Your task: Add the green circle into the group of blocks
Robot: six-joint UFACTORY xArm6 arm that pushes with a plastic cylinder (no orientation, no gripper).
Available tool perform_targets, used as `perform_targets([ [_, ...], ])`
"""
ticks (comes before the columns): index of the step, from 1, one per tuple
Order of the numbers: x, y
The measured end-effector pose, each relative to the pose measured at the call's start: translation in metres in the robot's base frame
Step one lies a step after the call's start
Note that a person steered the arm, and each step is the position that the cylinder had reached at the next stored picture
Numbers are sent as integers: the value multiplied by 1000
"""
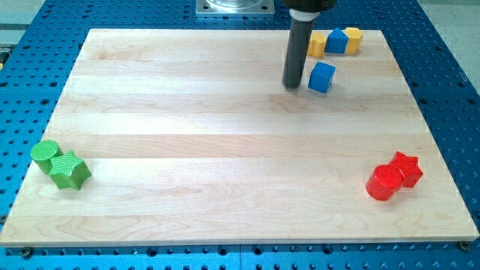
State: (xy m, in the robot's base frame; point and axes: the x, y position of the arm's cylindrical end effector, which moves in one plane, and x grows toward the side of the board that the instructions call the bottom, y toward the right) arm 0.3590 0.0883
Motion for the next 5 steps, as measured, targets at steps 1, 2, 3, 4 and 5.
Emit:
perform_targets([
  [1, -5, 68],
  [2, -74, 118],
  [3, -24, 108],
  [4, 82, 94],
  [5, 188, -39],
])
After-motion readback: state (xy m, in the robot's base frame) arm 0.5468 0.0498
